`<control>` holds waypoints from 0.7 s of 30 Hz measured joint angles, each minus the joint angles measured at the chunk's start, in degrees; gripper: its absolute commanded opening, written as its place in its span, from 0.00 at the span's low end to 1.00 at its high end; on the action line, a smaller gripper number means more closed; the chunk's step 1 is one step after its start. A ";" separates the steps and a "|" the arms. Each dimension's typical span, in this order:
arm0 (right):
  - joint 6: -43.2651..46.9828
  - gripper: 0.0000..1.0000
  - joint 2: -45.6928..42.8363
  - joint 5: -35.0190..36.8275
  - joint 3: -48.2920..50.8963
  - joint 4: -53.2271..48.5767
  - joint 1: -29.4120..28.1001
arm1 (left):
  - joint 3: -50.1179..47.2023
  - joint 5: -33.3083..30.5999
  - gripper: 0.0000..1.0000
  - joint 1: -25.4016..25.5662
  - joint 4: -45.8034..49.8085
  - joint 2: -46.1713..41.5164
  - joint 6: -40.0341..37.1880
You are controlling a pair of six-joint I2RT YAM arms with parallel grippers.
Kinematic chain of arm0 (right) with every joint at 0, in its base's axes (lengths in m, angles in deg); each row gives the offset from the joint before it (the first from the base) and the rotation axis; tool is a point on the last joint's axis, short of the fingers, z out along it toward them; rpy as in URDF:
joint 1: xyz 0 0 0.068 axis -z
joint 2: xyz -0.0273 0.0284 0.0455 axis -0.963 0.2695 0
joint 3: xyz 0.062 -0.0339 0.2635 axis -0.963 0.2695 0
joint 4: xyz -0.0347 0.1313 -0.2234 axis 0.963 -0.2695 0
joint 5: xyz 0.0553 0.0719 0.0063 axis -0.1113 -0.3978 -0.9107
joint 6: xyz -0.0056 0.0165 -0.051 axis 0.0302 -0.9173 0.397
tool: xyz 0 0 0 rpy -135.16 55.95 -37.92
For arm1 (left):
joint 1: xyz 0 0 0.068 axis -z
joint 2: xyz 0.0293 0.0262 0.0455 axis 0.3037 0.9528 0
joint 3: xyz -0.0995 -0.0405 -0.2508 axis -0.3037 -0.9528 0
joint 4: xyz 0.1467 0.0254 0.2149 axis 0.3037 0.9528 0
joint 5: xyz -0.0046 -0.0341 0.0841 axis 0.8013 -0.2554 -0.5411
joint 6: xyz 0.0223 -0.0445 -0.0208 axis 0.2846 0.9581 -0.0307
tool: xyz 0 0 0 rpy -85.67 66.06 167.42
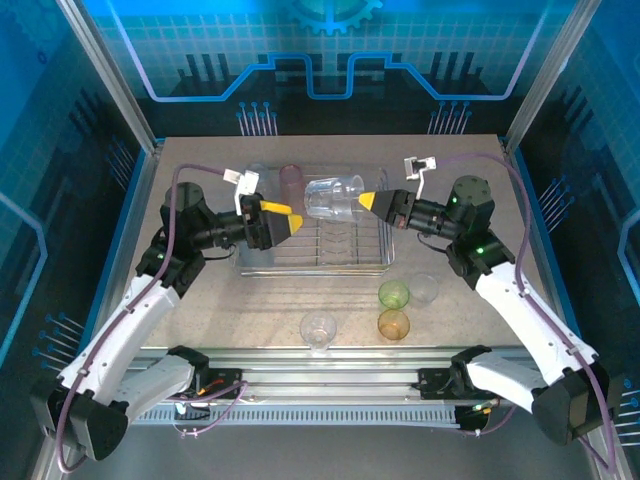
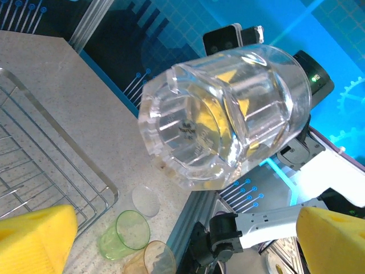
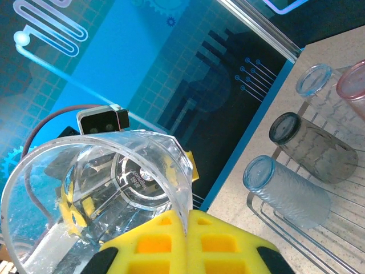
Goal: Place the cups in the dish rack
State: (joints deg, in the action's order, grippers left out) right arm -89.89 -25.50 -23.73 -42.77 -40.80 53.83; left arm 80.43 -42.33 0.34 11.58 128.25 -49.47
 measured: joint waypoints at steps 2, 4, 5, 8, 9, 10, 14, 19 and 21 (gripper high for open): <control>-0.48 0.00 0.61 -0.13 0.00 0.55 -0.59 | 0.00 0.44 0.99 0.31 -0.66 0.44 0.02; -0.90 0.00 1.31 -0.17 0.00 0.74 -1.40 | 0.00 0.85 0.99 0.50 -1.22 1.03 0.50; -1.03 0.00 1.57 -0.17 0.00 0.74 -1.73 | 0.00 0.98 0.99 0.61 -1.53 1.29 0.98; -1.46 0.00 2.16 -0.28 0.00 0.74 -2.60 | 0.00 1.84 0.99 0.85 -2.73 1.75 1.75; -1.64 0.00 2.36 -0.39 0.00 0.98 -2.89 | 0.00 2.05 0.99 0.92 -3.15 1.77 2.01; -1.73 0.00 2.56 -0.39 -0.02 1.25 -3.21 | 0.00 2.32 0.99 0.98 -3.74 1.77 2.36; -2.71 0.00 3.72 -1.22 -0.04 3.32 -4.48 | 0.00 2.80 0.99 1.01 -5.51 1.92 3.02; -3.65 0.00 5.18 -1.70 -0.15 5.07 -5.75 | 0.00 3.21 0.99 1.07 -7.67 2.40 4.33; -4.20 0.00 5.49 -1.86 -0.15 5.79 -6.01 | 0.00 3.39 0.99 1.18 -7.96 2.56 4.48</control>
State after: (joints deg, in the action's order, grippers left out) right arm -94.09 -20.01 -25.59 -42.93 -35.01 47.82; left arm 80.43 -38.94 1.52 3.62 130.80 -44.99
